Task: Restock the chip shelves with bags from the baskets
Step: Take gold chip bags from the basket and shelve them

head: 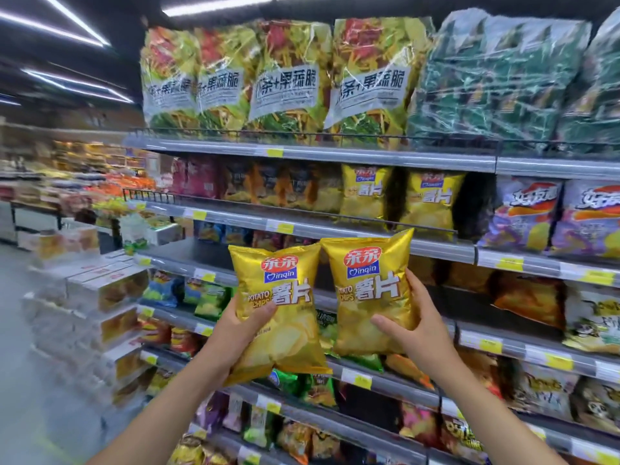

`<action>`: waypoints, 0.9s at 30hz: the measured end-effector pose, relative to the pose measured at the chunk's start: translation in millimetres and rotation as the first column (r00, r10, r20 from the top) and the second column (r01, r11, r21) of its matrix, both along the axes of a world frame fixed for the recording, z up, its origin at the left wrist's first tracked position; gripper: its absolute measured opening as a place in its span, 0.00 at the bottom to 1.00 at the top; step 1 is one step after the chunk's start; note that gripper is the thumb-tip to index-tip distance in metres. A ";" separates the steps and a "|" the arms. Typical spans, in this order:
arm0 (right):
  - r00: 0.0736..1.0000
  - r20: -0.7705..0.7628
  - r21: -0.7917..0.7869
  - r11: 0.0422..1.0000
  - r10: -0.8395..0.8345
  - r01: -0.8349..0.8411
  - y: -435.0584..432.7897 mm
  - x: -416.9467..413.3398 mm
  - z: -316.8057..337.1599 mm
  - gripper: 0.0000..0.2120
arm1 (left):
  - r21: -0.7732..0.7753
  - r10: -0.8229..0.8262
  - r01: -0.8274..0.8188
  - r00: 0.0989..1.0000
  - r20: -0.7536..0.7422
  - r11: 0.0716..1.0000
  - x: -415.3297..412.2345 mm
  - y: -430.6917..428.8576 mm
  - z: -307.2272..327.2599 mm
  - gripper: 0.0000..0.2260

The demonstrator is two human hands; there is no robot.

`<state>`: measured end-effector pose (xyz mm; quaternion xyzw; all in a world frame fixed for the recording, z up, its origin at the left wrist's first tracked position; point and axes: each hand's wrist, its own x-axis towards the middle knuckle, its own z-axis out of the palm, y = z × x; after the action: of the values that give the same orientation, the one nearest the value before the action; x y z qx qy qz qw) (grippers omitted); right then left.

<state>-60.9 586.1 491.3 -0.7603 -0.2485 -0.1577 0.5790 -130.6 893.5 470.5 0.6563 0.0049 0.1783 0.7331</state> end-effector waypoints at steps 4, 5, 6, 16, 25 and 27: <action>1.000 0.006 0.015 1.000 0.014 -0.014 21.5 31.5 -0.3 0.45 | 0.009 0.009 -0.009 1.000 0.022 1.000 32.6 16.0 4.5 0.24; 1.000 0.005 0.029 0.999 0.019 -0.019 26.3 40.7 0.1 0.44 | 0.014 0.005 -0.006 1.000 0.028 1.000 41.9 19.0 6.8 0.25; 1.000 0.005 0.041 0.999 0.022 -0.022 30.8 49.7 0.9 0.44 | 0.016 -0.003 0.003 0.999 0.033 1.000 52.5 23.0 8.9 0.27; 0.999 0.002 0.079 0.996 -0.033 0.033 49.9 136.5 16.1 0.46 | 0.033 -0.202 0.203 0.979 -0.025 0.979 152.2 38.7 41.9 0.43; 0.996 -0.017 0.099 0.991 -0.087 0.088 60.9 170.4 31.8 0.50 | 0.034 -0.291 0.290 0.957 -0.002 0.956 213.4 60.1 53.7 0.53; 0.991 -0.025 0.099 0.986 -0.131 0.133 63.8 173.8 35.4 0.51 | 0.032 -0.278 0.277 0.960 0.019 0.960 227.5 67.7 59.1 0.54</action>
<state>112.9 649.9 526.8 -0.7466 -0.1840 -0.2011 0.6069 96.9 961.3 529.7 0.6588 -0.0982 0.0814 0.7414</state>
